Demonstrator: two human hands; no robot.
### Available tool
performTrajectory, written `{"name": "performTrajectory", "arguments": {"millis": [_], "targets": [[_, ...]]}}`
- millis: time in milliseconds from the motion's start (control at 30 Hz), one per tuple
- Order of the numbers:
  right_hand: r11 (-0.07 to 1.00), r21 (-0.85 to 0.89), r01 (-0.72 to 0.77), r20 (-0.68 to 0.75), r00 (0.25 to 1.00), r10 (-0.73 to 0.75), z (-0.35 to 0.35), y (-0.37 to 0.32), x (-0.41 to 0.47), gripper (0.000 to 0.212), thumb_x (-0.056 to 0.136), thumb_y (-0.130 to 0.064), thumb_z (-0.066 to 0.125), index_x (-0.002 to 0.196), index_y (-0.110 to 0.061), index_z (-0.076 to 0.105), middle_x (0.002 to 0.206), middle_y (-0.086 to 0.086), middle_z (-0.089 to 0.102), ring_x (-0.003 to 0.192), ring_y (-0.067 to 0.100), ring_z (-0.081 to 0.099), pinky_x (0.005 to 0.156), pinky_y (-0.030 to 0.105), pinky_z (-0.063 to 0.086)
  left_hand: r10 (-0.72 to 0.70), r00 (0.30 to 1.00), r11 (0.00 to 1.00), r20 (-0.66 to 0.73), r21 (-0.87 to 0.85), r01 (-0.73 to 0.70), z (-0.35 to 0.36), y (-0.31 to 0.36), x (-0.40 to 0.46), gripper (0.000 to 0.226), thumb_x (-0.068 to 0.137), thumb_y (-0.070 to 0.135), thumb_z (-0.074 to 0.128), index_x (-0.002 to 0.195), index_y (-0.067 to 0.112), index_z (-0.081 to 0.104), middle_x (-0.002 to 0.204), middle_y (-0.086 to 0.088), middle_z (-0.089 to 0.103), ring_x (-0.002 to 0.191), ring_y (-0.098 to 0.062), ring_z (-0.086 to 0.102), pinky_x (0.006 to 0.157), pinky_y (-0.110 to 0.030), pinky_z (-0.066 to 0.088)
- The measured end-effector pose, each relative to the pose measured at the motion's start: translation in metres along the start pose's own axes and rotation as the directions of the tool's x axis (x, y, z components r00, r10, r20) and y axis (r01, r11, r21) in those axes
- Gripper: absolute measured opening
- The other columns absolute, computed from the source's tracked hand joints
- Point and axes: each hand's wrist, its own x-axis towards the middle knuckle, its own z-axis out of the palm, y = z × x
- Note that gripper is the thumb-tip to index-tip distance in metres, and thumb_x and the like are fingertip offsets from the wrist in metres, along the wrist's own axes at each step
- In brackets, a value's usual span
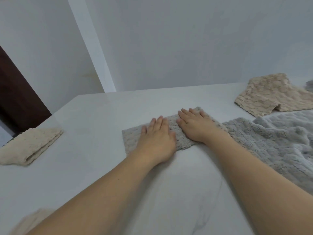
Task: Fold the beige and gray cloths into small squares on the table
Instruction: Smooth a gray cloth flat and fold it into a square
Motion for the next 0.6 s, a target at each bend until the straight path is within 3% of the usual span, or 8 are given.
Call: {"name": "performTrajectory", "arguments": {"millis": [200,300,367,400,433,467,533,600], "targets": [[0.995,-0.019,-0.098,-0.001,0.995,0.098,0.002,0.016,0.008,0.055,0.103,-0.040,0.014,0.154,-0.020,0.013,0.162,-0.003,0.007,0.149,0.017,0.002,0.119,0.045,0.000,0.035,0.999,0.999,0.035,0.023,-0.036,0.010,-0.035,-0.010,0.061,0.102,0.048,0.010,0.156,0.022,-0.001,0.164,0.005,-0.006,0.149,-0.012,-0.008,0.121,-0.036,-0.006],[0.986,-0.039,-0.164,-0.120,0.980,0.158,0.002,0.014,0.007,0.052,0.102,-0.035,0.024,0.148,-0.012,0.030,0.157,0.009,0.021,0.145,0.027,0.017,0.117,0.047,0.012,0.015,0.995,0.998,0.101,0.062,-0.021,-0.003,-0.057,-0.022,0.059,0.103,0.047,0.010,0.156,0.022,0.001,0.164,0.003,-0.004,0.150,-0.015,-0.005,0.121,-0.037,-0.003],[0.972,-0.073,-0.224,-0.318,0.929,0.191,-0.004,0.006,0.003,0.041,0.094,-0.024,0.041,0.129,-0.002,0.046,0.136,0.018,0.041,0.123,0.035,0.040,0.099,0.043,0.032,0.062,0.998,0.982,0.006,0.181,-0.062,-0.010,-0.063,-0.034,0.058,0.103,0.044,0.014,0.153,0.015,0.020,0.161,-0.007,0.013,0.149,-0.025,0.012,0.120,-0.043,0.011],[0.968,-0.063,-0.243,-0.375,0.905,0.203,-0.008,0.001,0.001,0.035,0.089,-0.018,0.046,0.119,-0.001,0.049,0.124,0.017,0.046,0.111,0.035,0.046,0.087,0.040,0.034,0.138,0.987,0.961,-0.085,0.252,-0.113,-0.014,-0.060,-0.042,0.057,0.100,0.043,0.018,0.142,0.009,0.038,0.152,-0.014,0.031,0.140,-0.031,0.031,0.113,-0.046,0.026],[0.968,-0.036,-0.248,-0.370,0.903,0.218,-0.015,-0.006,-0.002,0.032,0.086,-0.016,0.047,0.115,-0.002,0.048,0.118,0.016,0.048,0.105,0.035,0.048,0.080,0.039,0.034,0.211,0.967,0.939,-0.140,0.303,-0.161,-0.020,-0.055,-0.049,0.055,0.095,0.044,0.023,0.126,0.008,0.050,0.135,-0.015,0.046,0.125,-0.032,0.045,0.100,-0.043,0.037],[0.969,-0.010,-0.248,-0.308,0.922,0.233,-0.019,-0.013,-0.004,0.032,0.088,-0.018,0.045,0.117,-0.003,0.046,0.119,0.016,0.049,0.107,0.035,0.049,0.081,0.039,0.036,0.243,0.962,0.920,-0.123,0.345,-0.188,-0.027,-0.049,-0.056,0.050,0.089,0.048,0.026,0.113,0.012,0.052,0.121,-0.009,0.049,0.113,-0.028,0.048,0.088,-0.039,0.040],[0.970,-0.039,-0.241,-0.118,0.965,0.235,-0.020,-0.023,-0.006,0.044,0.092,-0.028,0.038,0.129,-0.004,0.042,0.132,0.018,0.045,0.123,0.035,0.042,0.096,0.042,0.036,0.226,0.974,0.896,0.008,0.390,-0.211,-0.034,-0.041,-0.064,0.039,0.087,0.051,0.035,0.107,0.019,0.048,0.111,-0.002,0.046,0.106,-0.023,0.045,0.079,-0.034,0.037],[0.980,-0.039,-0.193,0.016,0.981,0.194,-0.021,-0.028,-0.006,0.056,0.094,-0.034,0.035,0.141,-0.004,0.034,0.147,0.020,0.031,0.136,0.035,0.027,0.109,0.046,0.026,0.192,0.975,0.862,0.108,0.456,-0.221,-0.042,-0.030,-0.063,0.028,0.089,0.041,0.044,0.104,0.019,0.053,0.112,-0.003,0.052,0.104,-0.025,0.051,0.074,-0.031,0.037]]}}
